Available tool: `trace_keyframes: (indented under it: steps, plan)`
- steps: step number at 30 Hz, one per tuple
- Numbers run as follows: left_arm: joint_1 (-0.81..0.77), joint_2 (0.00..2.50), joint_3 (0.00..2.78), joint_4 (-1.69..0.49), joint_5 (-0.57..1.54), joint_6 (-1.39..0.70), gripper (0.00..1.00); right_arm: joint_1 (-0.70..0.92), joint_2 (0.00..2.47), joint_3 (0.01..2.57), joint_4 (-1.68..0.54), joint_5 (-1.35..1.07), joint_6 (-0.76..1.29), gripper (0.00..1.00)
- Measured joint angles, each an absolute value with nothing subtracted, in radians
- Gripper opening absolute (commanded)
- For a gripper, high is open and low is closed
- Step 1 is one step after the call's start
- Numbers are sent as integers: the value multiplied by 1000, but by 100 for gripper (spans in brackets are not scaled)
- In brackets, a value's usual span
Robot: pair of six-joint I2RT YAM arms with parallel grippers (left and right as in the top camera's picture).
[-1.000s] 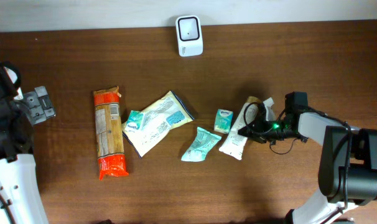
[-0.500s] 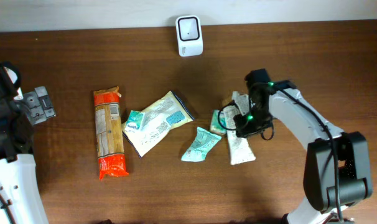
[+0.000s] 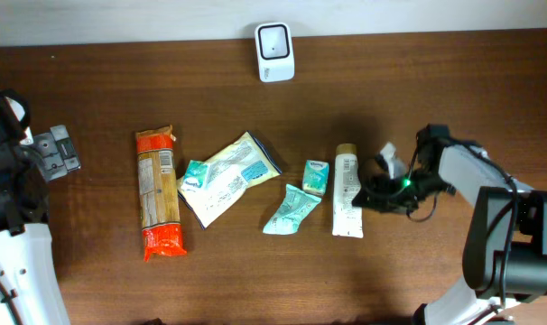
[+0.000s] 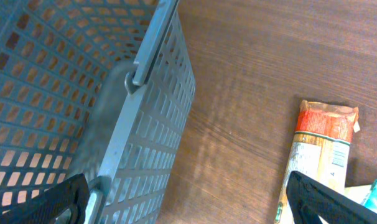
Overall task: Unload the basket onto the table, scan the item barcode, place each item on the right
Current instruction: 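Carry the white tube with the right gripper toward the white scanner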
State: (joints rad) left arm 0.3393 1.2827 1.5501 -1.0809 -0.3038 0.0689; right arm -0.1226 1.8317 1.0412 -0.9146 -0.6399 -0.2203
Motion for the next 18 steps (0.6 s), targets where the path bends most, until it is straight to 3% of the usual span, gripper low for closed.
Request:
trace_keyframes:
  steps: [10,13,14,18]
  plan:
    - [339,1283,1550,-1081,-304,69,99,-126,1806,707,-332,-963,54,40]
    - [339,1283,1550,-1081,-304,68,99,-126,1804,667,-268,-977,111,19]
    - [339,1283,1550,-1080,-304,69,99,-126,1805,661,-253,-970,121,4]
    - [339,1283,1550,-1081,-304,69,99,-126,1805,655,-228,-1001,137,4]
